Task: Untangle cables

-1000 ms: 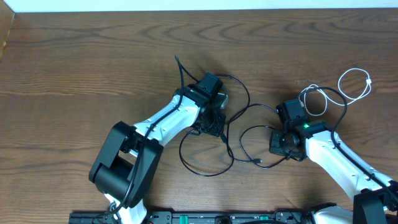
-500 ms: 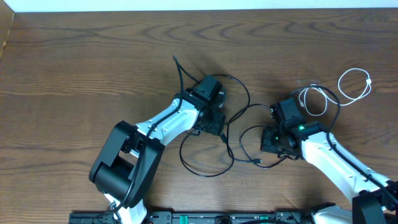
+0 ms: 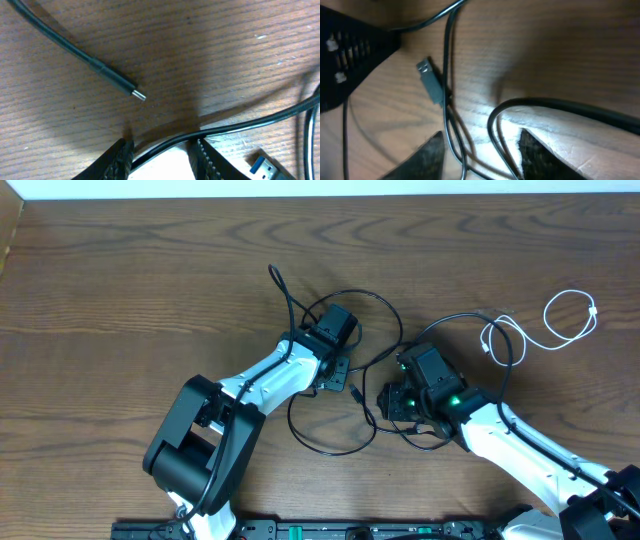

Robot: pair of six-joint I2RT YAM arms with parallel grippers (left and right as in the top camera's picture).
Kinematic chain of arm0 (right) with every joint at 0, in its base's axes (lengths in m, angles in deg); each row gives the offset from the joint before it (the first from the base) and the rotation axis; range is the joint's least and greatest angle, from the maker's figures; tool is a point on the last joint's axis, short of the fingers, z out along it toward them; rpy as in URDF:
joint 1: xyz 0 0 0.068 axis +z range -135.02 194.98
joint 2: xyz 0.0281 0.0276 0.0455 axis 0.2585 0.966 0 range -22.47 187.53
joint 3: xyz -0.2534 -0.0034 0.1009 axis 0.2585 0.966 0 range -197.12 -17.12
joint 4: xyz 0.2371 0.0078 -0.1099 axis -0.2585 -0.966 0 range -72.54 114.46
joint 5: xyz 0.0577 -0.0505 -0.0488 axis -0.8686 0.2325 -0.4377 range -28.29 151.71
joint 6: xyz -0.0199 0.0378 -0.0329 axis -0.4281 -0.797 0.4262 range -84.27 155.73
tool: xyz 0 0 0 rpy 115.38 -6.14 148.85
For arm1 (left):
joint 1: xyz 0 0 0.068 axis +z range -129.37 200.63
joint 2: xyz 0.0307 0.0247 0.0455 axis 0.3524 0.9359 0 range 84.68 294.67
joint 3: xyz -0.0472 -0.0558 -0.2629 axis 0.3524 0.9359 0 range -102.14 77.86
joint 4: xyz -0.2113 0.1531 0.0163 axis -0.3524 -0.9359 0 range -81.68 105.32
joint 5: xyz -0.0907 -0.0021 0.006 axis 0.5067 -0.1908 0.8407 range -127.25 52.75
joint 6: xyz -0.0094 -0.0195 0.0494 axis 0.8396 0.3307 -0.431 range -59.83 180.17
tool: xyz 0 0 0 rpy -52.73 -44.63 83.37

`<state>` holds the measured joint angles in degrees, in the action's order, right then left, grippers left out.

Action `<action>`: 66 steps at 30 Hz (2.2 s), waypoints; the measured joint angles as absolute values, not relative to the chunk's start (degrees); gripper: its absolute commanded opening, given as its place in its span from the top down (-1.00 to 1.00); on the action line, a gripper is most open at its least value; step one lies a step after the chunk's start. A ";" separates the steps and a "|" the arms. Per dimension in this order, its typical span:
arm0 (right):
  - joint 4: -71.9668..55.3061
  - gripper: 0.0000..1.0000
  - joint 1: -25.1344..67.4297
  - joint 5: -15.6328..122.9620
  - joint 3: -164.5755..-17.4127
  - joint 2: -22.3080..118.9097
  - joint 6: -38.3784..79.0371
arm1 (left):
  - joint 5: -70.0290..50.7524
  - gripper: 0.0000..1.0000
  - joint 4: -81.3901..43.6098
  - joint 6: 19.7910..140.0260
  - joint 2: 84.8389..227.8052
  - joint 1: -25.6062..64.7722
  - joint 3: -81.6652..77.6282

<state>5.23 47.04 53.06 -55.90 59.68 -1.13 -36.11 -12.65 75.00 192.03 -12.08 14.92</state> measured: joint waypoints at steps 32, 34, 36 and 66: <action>35.50 0.02 57.62 35.88 -55.90 76.57 6.54 | -48.26 0.17 -28.15 94.21 188.83 16.51 19.07; 36.09 -0.13 59.15 35.10 -55.88 76.57 7.96 | -46.07 0.21 -28.04 92.99 188.68 18.09 19.12; 36.27 -0.31 60.22 34.27 -55.88 76.57 9.07 | -43.45 0.39 -27.82 90.98 188.46 19.35 19.14; 2.89 -0.98 48.00 47.95 -55.62 49.23 1.71 | -19.08 0.72 -31.73 81.27 147.70 20.23 23.34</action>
